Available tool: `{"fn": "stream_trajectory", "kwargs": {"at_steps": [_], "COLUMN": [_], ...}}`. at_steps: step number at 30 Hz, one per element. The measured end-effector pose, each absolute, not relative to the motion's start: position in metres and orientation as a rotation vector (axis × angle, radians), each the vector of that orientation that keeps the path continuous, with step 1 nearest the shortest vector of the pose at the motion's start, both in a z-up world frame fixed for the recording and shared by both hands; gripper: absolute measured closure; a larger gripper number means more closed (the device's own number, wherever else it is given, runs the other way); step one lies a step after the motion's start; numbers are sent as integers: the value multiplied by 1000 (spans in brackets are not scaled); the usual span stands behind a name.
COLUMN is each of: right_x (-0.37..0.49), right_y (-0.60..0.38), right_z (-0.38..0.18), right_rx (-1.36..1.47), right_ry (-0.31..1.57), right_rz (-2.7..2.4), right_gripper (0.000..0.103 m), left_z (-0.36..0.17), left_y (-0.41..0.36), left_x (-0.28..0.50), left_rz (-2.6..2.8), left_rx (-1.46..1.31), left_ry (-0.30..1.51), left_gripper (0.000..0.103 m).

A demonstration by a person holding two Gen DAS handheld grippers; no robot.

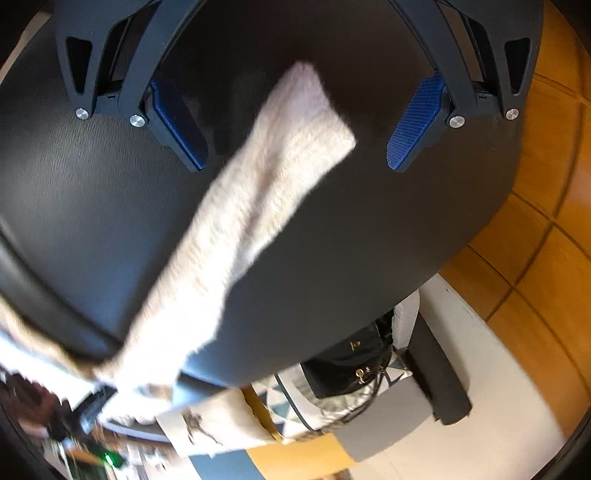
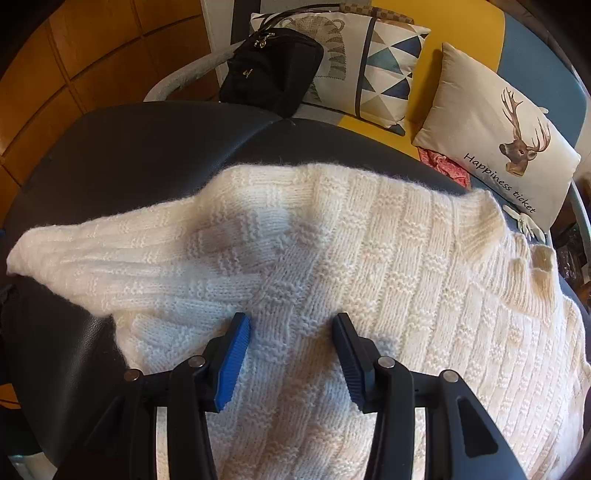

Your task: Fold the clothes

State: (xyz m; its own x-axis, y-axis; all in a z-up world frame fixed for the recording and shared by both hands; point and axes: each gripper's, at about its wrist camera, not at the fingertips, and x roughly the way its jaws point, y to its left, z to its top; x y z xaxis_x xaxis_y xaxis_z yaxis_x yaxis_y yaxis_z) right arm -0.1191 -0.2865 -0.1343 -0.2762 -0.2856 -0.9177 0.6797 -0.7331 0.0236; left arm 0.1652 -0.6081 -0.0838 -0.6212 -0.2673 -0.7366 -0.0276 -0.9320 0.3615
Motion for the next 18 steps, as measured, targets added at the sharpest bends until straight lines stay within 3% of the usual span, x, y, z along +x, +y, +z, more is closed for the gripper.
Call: {"fn": "stream_trajectory", "kwargs": {"at_steps": [2, 5, 10, 15, 17, 18], "right_x": [-119, -119, -121, -122, -122, -122], "right_y": [-286, -286, -287, -287, -287, -287], "right_z": [-134, -134, -134, -135, -135, -135], "right_rx": [1361, 1362, 1366, 1365, 1365, 1366], "right_ry": [501, 491, 489, 483, 484, 484], "right_rz": [-2046, -2045, -2043, -2039, -2039, -2038], "right_gripper": [55, 55, 55, 55, 55, 55], "left_z": [-89, -95, -97, -99, -100, -99], "left_y": [-609, -607, -609, -611, -612, -613], "left_x": [161, 164, 174, 174, 171, 171], "left_rz": [-2660, -2650, -2628, -2562, -2569, -2581], "left_rx": [1328, 1369, 1348, 1341, 1361, 1382], "left_ry": [-523, -562, -600, -665, -660, -640], "left_gripper": [44, 61, 60, 41, 41, 48]}}
